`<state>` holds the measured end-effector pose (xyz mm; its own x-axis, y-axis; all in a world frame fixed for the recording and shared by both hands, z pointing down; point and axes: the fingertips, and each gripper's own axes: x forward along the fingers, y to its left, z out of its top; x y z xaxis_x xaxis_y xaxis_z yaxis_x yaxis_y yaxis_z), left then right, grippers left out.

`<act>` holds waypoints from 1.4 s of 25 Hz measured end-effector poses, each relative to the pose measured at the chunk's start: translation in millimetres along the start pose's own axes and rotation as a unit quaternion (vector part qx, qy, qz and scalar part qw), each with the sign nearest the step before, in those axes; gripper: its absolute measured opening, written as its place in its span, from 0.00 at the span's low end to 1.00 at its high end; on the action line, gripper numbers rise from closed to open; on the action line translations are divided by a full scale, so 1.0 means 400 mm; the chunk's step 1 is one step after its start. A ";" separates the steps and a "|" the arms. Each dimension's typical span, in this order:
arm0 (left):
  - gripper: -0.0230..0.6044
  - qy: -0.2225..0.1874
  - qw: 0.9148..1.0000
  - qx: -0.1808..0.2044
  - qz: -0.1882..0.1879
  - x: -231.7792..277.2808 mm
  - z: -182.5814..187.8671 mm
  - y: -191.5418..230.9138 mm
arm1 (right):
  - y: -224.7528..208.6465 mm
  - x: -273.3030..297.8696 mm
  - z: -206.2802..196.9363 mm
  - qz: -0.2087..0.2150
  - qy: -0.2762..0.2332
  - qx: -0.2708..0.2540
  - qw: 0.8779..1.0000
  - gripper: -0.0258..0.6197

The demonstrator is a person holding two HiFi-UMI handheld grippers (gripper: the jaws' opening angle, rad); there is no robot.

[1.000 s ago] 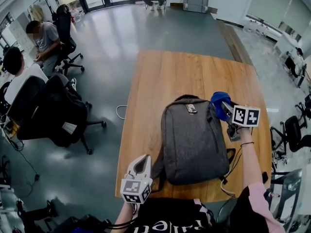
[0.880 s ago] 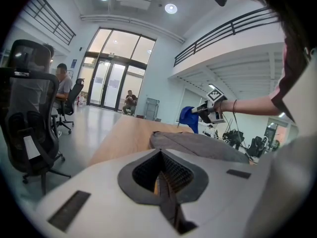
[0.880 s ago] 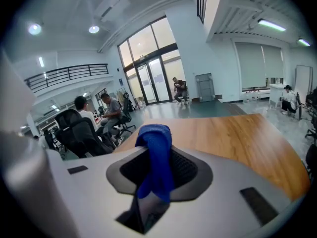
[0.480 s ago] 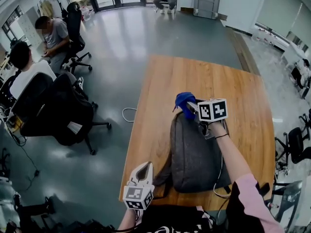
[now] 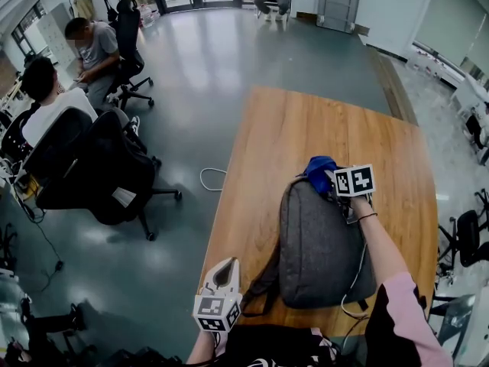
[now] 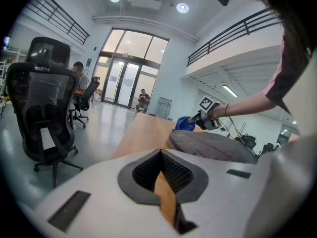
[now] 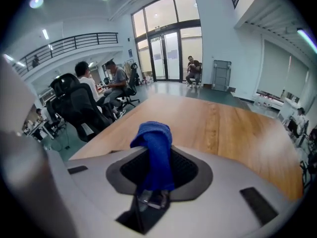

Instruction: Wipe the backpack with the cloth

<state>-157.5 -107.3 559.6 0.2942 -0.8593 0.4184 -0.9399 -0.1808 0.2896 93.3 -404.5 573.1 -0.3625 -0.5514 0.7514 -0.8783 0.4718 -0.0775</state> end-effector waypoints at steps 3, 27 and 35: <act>0.03 -0.001 1.000 0.002 -0.006 0.004 0.007 0.006 | -0.081 -0.045 -0.033 -0.031 -0.003 0.019 0.999 0.22; 0.03 0.011 0.994 0.037 -0.102 0.012 -0.011 -0.099 | 0.038 -0.497 -0.185 0.008 -0.201 0.201 0.959 0.22; 0.03 -0.010 0.994 0.002 -0.105 -0.062 -0.020 -0.240 | 0.168 -0.750 -0.418 0.031 -0.259 0.250 0.932 0.22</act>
<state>-73.1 -64.8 528.1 0.4798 -0.8125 0.3312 -0.8590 -0.3582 0.3658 195.3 -92.2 452.2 -0.4050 -0.8534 0.3280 -0.8395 0.2050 -0.5032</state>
